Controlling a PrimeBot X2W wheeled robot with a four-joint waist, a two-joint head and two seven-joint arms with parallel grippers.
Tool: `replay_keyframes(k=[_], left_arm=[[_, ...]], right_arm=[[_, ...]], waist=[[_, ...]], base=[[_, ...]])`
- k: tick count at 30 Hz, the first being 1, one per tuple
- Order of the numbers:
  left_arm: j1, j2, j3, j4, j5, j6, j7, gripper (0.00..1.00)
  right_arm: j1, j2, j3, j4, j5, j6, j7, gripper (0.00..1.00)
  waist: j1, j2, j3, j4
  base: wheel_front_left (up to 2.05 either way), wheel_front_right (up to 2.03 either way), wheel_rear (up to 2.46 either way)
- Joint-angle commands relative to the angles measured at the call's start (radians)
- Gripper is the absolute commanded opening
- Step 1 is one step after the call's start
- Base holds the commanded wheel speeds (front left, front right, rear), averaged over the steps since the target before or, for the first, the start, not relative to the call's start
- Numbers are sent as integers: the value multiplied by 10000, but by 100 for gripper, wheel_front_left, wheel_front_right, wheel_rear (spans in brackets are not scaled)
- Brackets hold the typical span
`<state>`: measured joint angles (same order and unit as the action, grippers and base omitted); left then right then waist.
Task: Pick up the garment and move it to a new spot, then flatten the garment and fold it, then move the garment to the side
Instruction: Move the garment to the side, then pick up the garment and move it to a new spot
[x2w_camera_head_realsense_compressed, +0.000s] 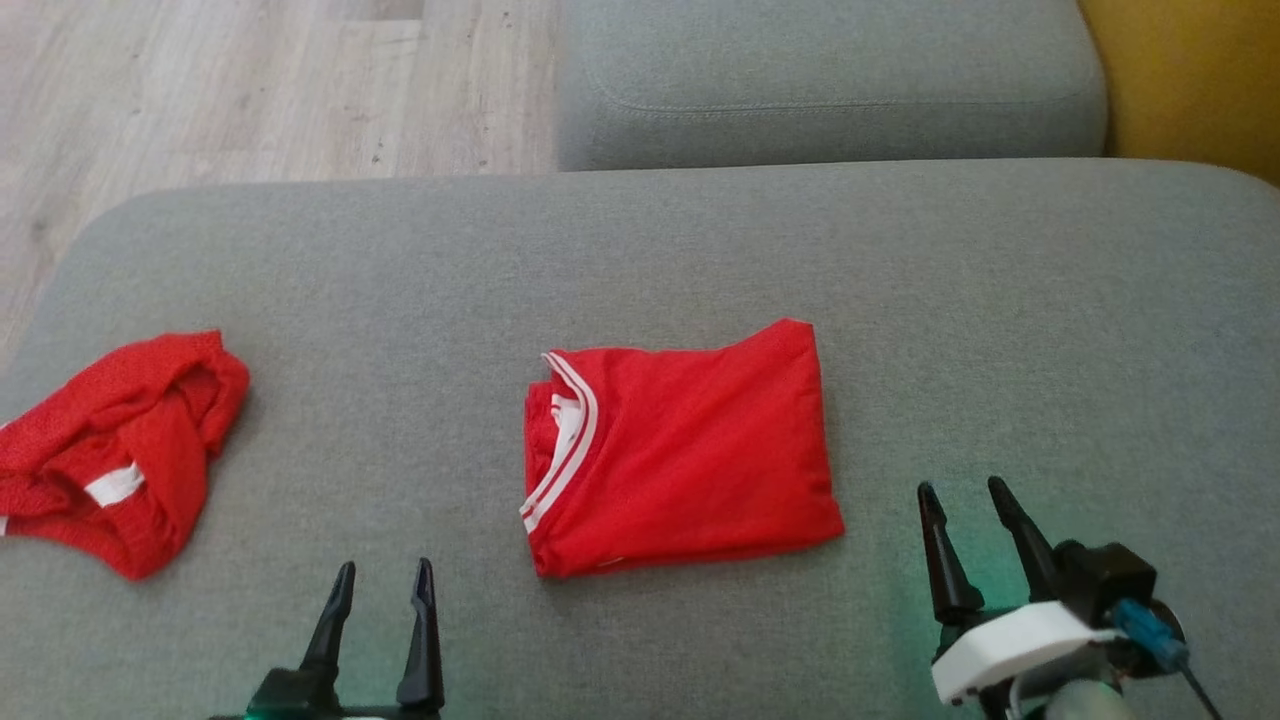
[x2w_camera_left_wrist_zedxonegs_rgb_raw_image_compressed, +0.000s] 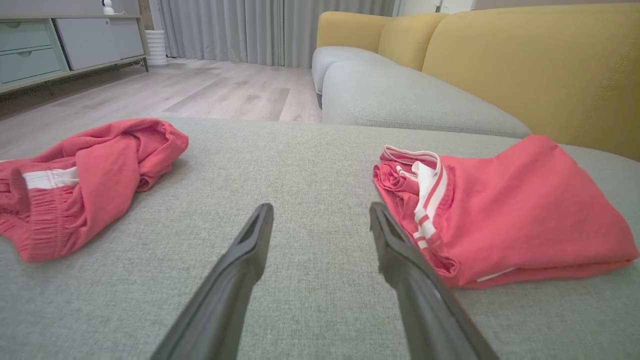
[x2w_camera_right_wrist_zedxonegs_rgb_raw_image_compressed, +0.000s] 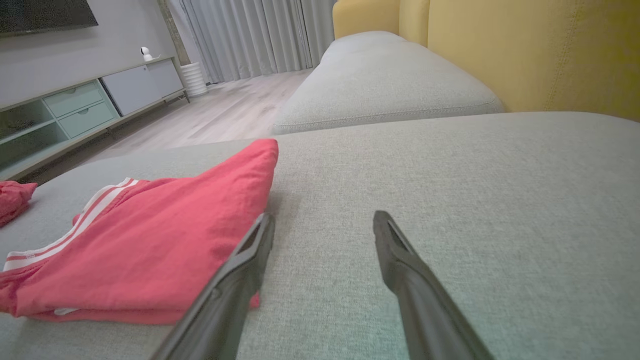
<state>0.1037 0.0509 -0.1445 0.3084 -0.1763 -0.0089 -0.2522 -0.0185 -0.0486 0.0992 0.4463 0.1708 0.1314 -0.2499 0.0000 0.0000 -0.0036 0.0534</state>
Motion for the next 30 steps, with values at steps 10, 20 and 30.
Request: replay_keyframes(k=[10, 20, 30], left_arm=[[-507, -7, 42, -318, 56, -66, -95, 100], [-1021, -7, -620, -184, -45, -120, -95, 100], [-1165, -7, -655, -206, -120, -91, -95, 100]], right_arm=[[-1083, -17, 853, 27, 502, -7, -118, 100], [-3173, -17, 1136, 2393, 1354, -7, -58, 100], [-3823, -16, 1148, 4941, 2071, -7, 32, 0]], waist=[[0, 0, 296, 472], [0, 0, 1281, 1422], [0, 0, 1491, 1560]], base=[[0, 0, 0], [0, 0, 0], [0, 0, 0]])
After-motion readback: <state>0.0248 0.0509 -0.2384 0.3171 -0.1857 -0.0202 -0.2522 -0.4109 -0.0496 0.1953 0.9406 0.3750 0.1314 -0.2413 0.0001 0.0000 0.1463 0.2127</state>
